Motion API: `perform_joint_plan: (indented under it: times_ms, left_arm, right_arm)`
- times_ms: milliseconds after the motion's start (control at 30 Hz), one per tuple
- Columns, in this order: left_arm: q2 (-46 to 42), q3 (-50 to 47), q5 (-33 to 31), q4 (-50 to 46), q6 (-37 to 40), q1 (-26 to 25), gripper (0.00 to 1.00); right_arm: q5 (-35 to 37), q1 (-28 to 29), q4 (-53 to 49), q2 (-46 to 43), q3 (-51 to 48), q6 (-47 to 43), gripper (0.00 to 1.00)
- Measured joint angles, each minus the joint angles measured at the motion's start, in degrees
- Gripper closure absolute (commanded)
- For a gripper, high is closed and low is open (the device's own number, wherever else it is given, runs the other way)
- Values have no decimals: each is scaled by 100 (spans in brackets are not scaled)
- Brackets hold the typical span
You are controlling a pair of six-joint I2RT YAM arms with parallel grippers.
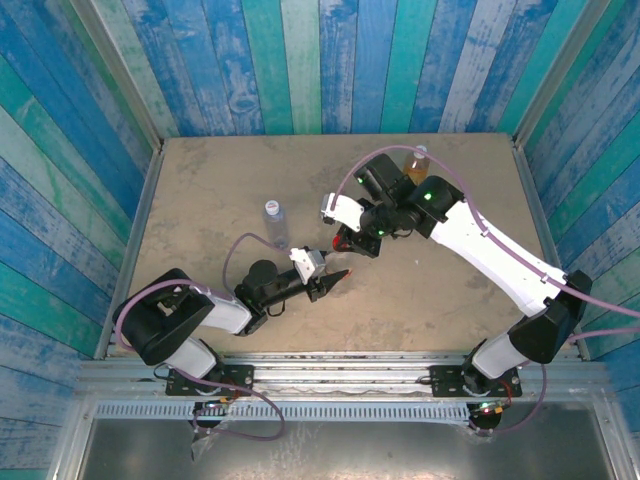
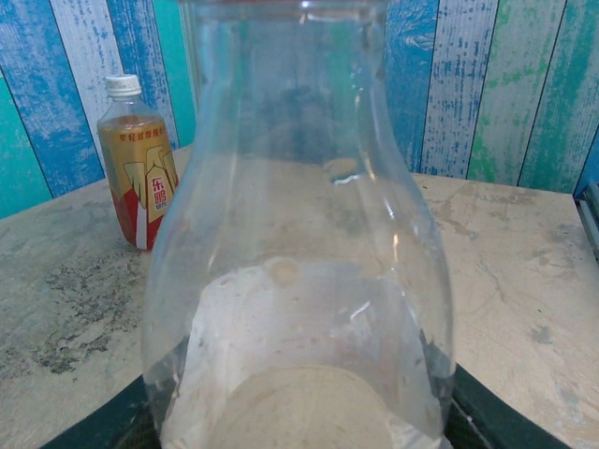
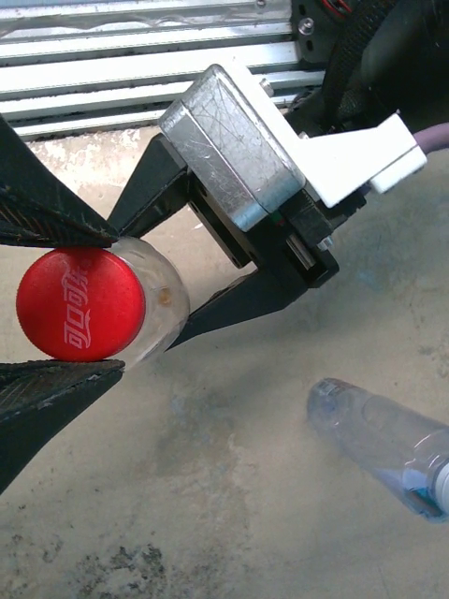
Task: Screw on the bottle caps
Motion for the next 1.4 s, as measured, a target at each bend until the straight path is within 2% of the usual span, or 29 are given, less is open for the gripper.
perform_joint_plan:
  times_ms: [300, 567, 967, 1167, 1400]
  left_arm:
    - [7, 55, 35, -59, -94, 11, 47]
    - [39, 68, 160, -50, -92, 24, 47]
    - [101, 129, 175, -55, -142, 57, 47]
    - [103, 140, 177, -63, -142, 59, 47]
    - [101, 153, 177, -94, -138, 57, 46]
  right_arm:
    - [664, 251, 380, -256, -334, 1580, 72]
    - [1751, 769, 402, -385, -431, 2835, 74]
    - [2986, 1237, 315, -188, -271, 4861, 74]
    - [3283, 1353, 160, -92, -131, 5119, 64]
    - [3270, 1362, -94, 0, -66, 4889, 42]
